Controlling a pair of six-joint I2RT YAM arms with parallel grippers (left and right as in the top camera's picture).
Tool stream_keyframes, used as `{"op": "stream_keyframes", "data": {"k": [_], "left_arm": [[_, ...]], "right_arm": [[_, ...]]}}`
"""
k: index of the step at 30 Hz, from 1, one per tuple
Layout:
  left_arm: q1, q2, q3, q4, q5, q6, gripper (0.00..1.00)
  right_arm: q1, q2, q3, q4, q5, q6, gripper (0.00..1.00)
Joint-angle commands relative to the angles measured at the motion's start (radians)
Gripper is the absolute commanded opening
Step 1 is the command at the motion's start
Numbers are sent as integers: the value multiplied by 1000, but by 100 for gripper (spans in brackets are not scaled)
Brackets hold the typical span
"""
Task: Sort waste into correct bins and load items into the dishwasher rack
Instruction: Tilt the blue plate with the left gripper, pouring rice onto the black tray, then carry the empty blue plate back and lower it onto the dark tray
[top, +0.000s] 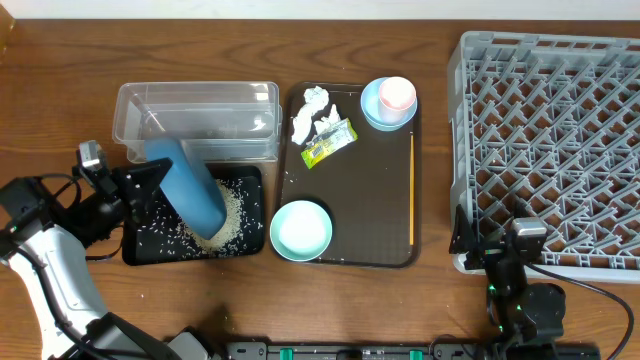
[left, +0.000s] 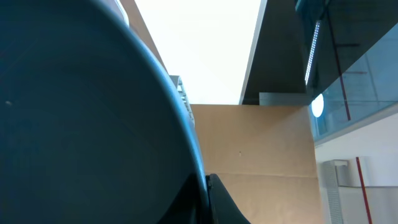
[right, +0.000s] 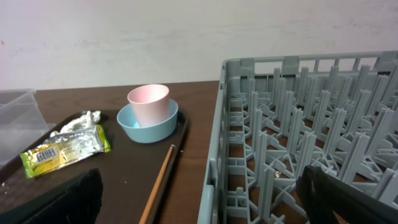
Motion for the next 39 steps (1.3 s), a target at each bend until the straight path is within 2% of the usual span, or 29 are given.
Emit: {"op": "stream_keyframes", "data": {"k": [1,9,14,19,23,24,27,30,32,39], "left_arm": [[7,-19,3,16,6,16,6],[-2,-33,3,-18,40,-18,6],[-54,-133,14,-19,26,-29,6],[-123,-267,70,-19,-148,-175,6],[-225,-369,94,-18,-361,-276,6],[-271,-395,94,-11,-422,-301,6],[-400,-437,94,39,-473,-325,6],[-568,-459,94,162,-476,-350,6],[-685,-460,94,240,-528,-360,6],[-1122,-402,94,350,-975,-384,6]], "right_arm": [[7,-4,-2,-5,2,11,99],[7,-4,-2,-5,2,11,99],[7,-4,-2,-5,2,11,99],[7,-4,-2,-5,2,11,99],[7,-4,-2,-5,2,11,99],[7,-4,-2,-5,2,11,99],[7,-4,-2,-5,2,11,99],[7,-4,-2,-5,2,11,99],[7,-4,-2,-5,2,11,99],[7,-4,-2,-5,2,11,99]]}}
